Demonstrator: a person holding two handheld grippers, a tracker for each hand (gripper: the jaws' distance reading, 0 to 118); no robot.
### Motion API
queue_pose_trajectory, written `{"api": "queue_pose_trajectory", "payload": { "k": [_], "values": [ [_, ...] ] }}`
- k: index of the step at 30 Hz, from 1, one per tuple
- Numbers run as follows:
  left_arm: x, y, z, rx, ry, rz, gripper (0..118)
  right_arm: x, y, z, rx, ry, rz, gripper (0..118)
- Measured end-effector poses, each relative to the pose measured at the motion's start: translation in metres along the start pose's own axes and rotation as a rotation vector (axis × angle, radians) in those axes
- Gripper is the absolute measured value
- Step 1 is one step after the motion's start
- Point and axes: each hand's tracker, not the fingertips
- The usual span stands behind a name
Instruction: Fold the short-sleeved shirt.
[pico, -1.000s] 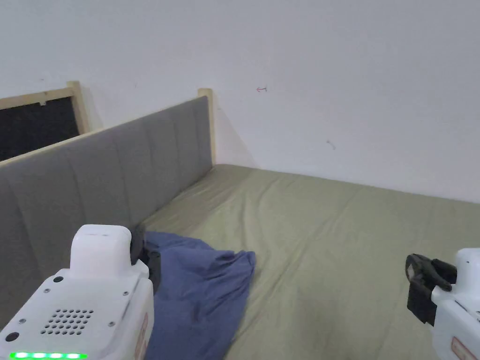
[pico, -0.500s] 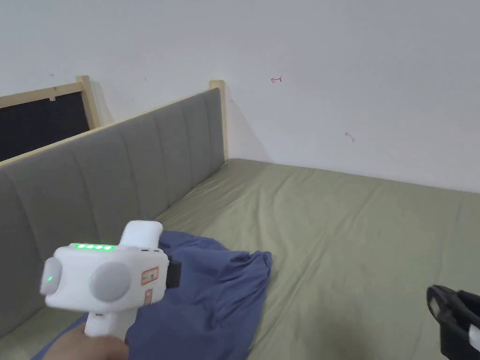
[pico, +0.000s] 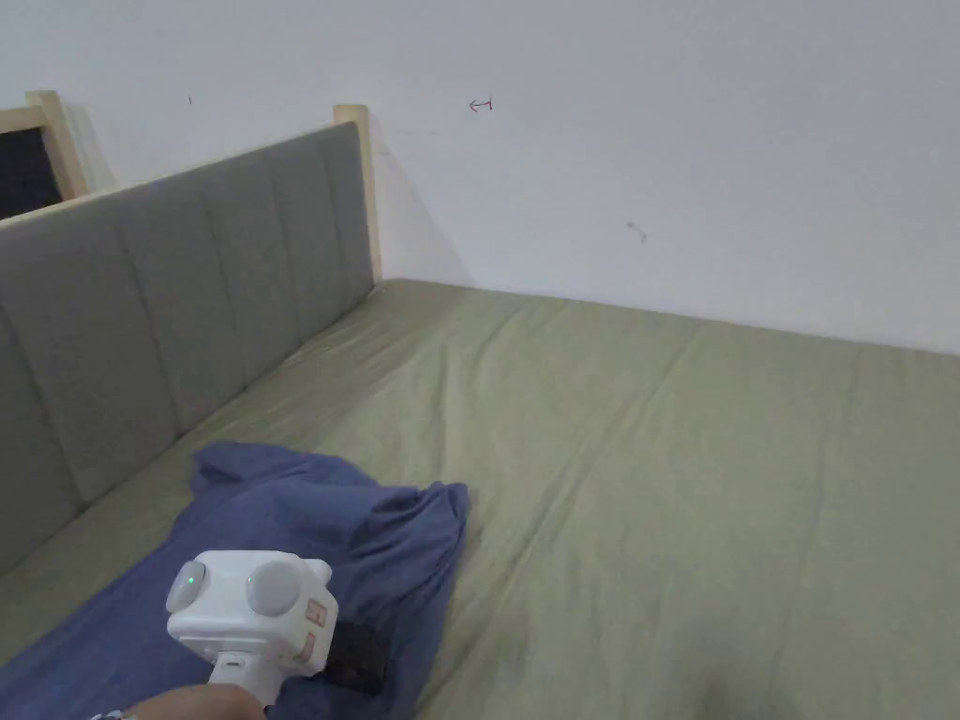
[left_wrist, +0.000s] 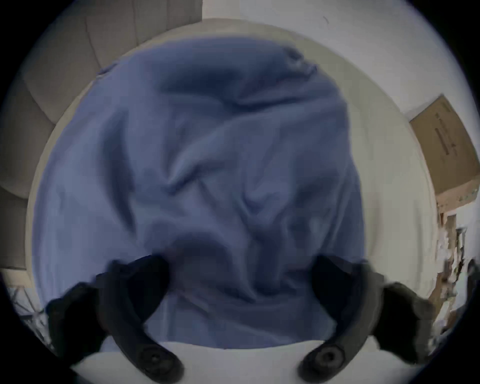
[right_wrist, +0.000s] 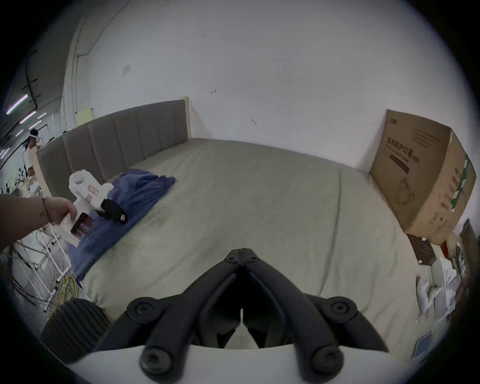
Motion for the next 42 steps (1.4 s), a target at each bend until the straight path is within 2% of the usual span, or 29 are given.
{"api": "queue_pose_trajectory", "payload": {
  "k": [1, 2, 3, 6, 8, 9, 11, 12, 13, 15, 16, 17, 21, 23, 26, 30, 34, 37, 42],
  "values": [
    [0.01, 0.004, -0.004, 0.138, 0.0, -0.079, 118, 0.001, -0.002, -0.002, -0.009, -0.002, -0.007, 0],
    [0.014, 0.002, -0.007, 0.163, 0.106, -0.075, 118, 0.002, -0.003, -0.003, -0.016, -0.002, -0.014, 0],
    [0.015, 0.002, -0.008, 0.178, 0.144, -0.088, 118, 0.003, -0.004, -0.004, -0.021, -0.002, -0.02, 0],
    [0.016, -0.007, 0.004, 0.214, 0.117, -0.098, 118, 0.005, -0.004, -0.006, -0.029, 0.002, -0.037, 0],
    [0.007, -0.01, 0.015, 0.202, 0.083, -0.091, 110, 0.006, -0.002, -0.005, -0.034, 0.01, -0.042, 0],
    [0.005, -0.013, 0.021, 0.225, 0.072, -0.09, 97, 0.005, -0.001, -0.003, -0.032, 0.013, -0.042, 0],
    [0.001, -0.021, 0.039, 0.269, 0.061, -0.092, 39, 0.005, 0.001, 0.004, -0.019, 0.015, -0.041, 0],
    [-0.001, -0.024, 0.05, 0.283, 0.081, -0.094, 3, 0.006, 0.001, 0.007, -0.01, 0.015, -0.042, 0],
    [-0.005, -0.028, 0.058, 0.286, 0.148, -0.095, 4, 0.007, 0.001, 0.011, -0.004, 0.017, -0.046, 0],
    [-0.024, -0.038, 0.083, 0.33, 0.111, -0.076, 4, 0.009, 0.002, 0.018, 0.002, 0.023, -0.054, 0],
    [-0.02, -0.039, 0.098, 0.341, 0.038, -0.078, 4, 0.01, 0.003, 0.022, 0.002, 0.022, -0.059, 0],
    [-0.022, -0.041, 0.113, 0.373, 0.105, -0.1, 4, 0.012, 0.005, 0.026, 0.0, 0.024, -0.065, 0],
    [-0.015, -0.043, 0.195, 0.588, 0.137, -0.117, 4, 0.025, 0.009, 0.057, 0.064, 0.006, -0.093, 0],
    [-0.001, -0.046, 0.24, 0.722, 0.131, -0.176, 4, 0.033, 0.011, 0.073, 0.098, -0.022, -0.111, 0],
    [0.049, -0.051, 0.307, 0.855, 0.051, -0.305, 4, 0.045, 0.011, 0.095, 0.156, -0.053, -0.139, 0],
    [0.133, -0.066, 0.375, 0.945, -0.163, -0.439, 4, 0.062, 0.011, 0.123, 0.242, -0.086, -0.196, 0],
    [0.221, -0.082, 0.393, 0.903, -0.384, -0.567, 4, 0.074, 0.01, 0.147, 0.283, -0.111, -0.237, 0],
    [0.288, -0.081, 0.37, 0.738, -0.51, -0.651, 4, 0.085, 0.002, 0.159, 0.295, -0.139, -0.236, 0],
    [0.38, -0.078, 0.265, 0.44, -0.484, -0.73, 4, 0.104, -0.019, 0.164, 0.255, -0.19, -0.246, 0]
  ]
}}
